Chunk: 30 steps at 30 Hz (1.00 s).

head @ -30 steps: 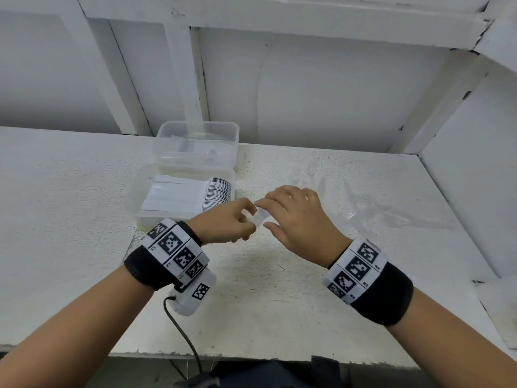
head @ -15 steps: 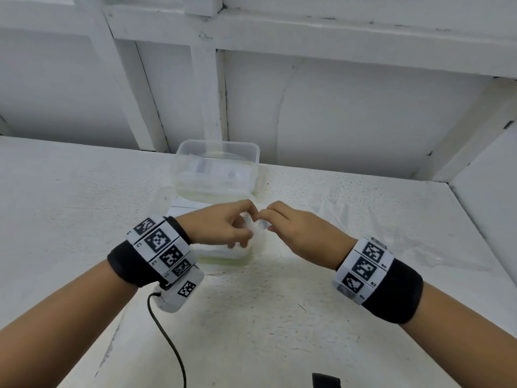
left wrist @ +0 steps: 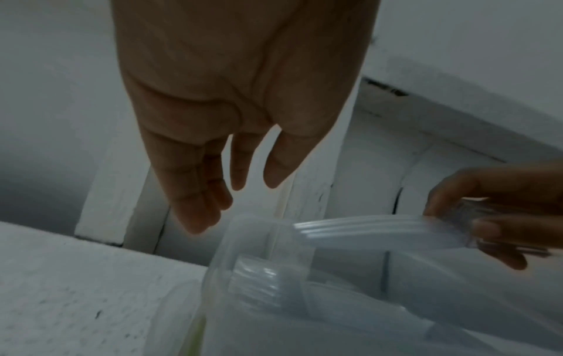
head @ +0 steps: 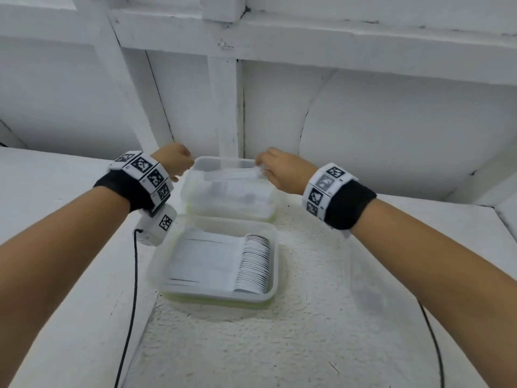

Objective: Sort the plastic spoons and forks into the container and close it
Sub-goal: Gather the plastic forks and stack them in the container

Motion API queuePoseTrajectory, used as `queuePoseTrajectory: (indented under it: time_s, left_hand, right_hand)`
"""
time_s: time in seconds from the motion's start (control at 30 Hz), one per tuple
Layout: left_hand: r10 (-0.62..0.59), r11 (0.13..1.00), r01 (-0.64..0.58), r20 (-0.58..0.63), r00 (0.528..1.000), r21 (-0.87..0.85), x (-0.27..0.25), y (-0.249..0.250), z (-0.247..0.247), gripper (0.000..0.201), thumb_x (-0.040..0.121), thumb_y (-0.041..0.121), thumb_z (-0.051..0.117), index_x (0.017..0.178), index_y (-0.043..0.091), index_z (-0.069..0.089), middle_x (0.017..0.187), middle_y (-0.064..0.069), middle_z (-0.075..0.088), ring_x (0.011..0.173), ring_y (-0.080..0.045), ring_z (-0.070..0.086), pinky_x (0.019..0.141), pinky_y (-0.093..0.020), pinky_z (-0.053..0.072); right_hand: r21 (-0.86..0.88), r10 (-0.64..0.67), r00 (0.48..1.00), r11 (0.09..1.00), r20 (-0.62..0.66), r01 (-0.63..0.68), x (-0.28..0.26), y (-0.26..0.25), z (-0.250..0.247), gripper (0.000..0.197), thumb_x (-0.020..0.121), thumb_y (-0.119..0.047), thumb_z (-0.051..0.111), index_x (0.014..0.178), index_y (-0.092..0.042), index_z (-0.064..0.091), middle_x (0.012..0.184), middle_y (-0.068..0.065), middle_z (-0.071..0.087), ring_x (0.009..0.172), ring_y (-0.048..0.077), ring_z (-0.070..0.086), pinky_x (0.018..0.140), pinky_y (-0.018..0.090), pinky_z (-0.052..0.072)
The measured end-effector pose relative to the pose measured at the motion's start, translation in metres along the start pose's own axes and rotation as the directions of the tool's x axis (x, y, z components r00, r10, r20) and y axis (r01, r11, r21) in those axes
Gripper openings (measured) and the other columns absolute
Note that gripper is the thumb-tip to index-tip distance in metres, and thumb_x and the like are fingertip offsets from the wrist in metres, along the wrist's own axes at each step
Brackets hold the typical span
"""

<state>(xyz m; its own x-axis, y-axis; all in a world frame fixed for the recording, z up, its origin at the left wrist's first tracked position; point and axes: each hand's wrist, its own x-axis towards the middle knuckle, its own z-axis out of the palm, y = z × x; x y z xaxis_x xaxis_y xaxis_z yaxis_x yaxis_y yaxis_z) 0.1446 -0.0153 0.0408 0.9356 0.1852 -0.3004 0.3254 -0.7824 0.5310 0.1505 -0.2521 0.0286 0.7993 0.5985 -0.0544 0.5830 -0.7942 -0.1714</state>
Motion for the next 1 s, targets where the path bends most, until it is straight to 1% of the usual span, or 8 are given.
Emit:
queuePoseTrajectory:
  time_s: [0.07,0.2,0.23,0.37,0.57,0.67,0.8,1.0]
  left_hand:
    - [-0.055,0.998,0.055,0.028,0.998,-0.007,0.013,-0.004,0.004,0.031,0.095,0.01,0.045,0.122,-0.004,0.049,0.111,-0.02,0.056,0.094,-0.032,0.058,0.085,-0.044,0.052]
    - [-0.097,0.989,0.107,0.095,0.991,-0.099,0.029,-0.009,0.01,0.016,0.094,0.003,0.044,0.106,-0.002,0.054,0.086,-0.014,0.058,0.071,-0.026,0.058,0.064,-0.035,0.052]
    - [-0.098,0.987,0.109,0.098,0.99,-0.115,0.031,-0.011,0.011,0.013,0.093,0.0,0.044,0.102,0.0,0.054,0.084,-0.013,0.058,0.069,-0.025,0.058,0.063,-0.034,0.052]
    - [-0.092,0.986,0.103,0.089,0.992,-0.133,0.034,-0.014,0.011,0.013,0.091,-0.004,0.044,0.098,0.001,0.054,0.088,-0.015,0.06,0.079,-0.029,0.061,0.07,-0.037,0.053]
    - [-0.084,0.985,0.097,0.09,0.992,-0.141,0.034,-0.015,0.013,0.013,0.093,0.0,0.043,0.1,0.001,0.054,0.098,-0.019,0.061,0.085,-0.03,0.061,0.071,-0.036,0.053]
    - [-0.086,0.985,0.098,0.091,0.992,-0.139,0.032,-0.013,0.013,0.012,0.094,0.001,0.043,0.101,0.003,0.053,0.096,-0.017,0.059,0.083,-0.029,0.06,0.067,-0.034,0.052]
    - [-0.086,0.983,0.1,0.095,0.992,-0.152,0.033,-0.014,0.013,0.012,0.094,0.001,0.043,0.099,0.001,0.053,0.093,-0.016,0.059,0.075,-0.027,0.059,0.069,-0.034,0.052]
    - [-0.092,0.983,0.105,0.092,0.992,-0.151,0.035,-0.015,0.013,0.012,0.094,0.001,0.044,0.102,0.003,0.053,0.082,-0.011,0.059,0.081,-0.029,0.06,0.071,-0.037,0.053]
  right_hand:
    - [-0.007,-0.006,0.998,1.0,0.058,0.006,0.02,-0.003,0.008,0.034,0.099,-0.014,0.034,0.132,-0.008,0.042,0.131,0.012,0.044,0.107,0.031,0.052,0.084,0.031,0.039]
    - [0.019,-0.017,0.993,1.0,0.12,0.015,0.042,-0.01,0.025,0.033,0.097,-0.01,0.036,0.129,-0.01,0.044,0.128,0.011,0.047,0.108,0.03,0.051,0.09,0.037,0.043]
    - [0.013,-0.013,0.991,1.0,0.133,0.011,0.046,-0.011,0.028,0.032,0.097,-0.009,0.037,0.128,-0.012,0.045,0.126,0.01,0.048,0.108,0.03,0.052,0.091,0.039,0.043]
    - [-0.02,0.021,0.977,1.0,0.213,-0.017,0.05,-0.01,0.038,0.033,0.095,-0.01,0.038,0.127,-0.013,0.046,0.123,0.007,0.054,0.108,0.027,0.054,0.093,0.041,0.044]
    - [0.111,0.093,0.956,0.986,0.277,-0.128,0.051,-0.011,0.043,0.032,0.093,-0.01,0.044,0.124,-0.012,0.051,0.126,0.005,0.056,0.113,0.024,0.052,0.089,0.026,0.039]
    - [0.123,0.106,0.947,0.981,0.302,-0.149,0.052,-0.012,0.039,0.031,0.093,-0.013,0.046,0.123,-0.011,0.053,0.128,0.005,0.054,0.117,0.022,0.05,0.088,0.024,0.037]
    - [0.143,0.118,0.944,0.975,0.309,-0.169,0.054,-0.014,0.038,0.03,0.096,-0.022,0.046,0.118,-0.006,0.06,0.123,0.006,0.06,0.112,0.023,0.055,0.092,0.029,0.041]
    - [0.158,0.102,0.954,0.976,0.283,-0.151,0.056,-0.012,0.042,0.025,0.093,-0.013,0.049,0.115,-0.011,0.06,0.124,0.004,0.057,0.113,0.021,0.052,0.089,0.024,0.037]
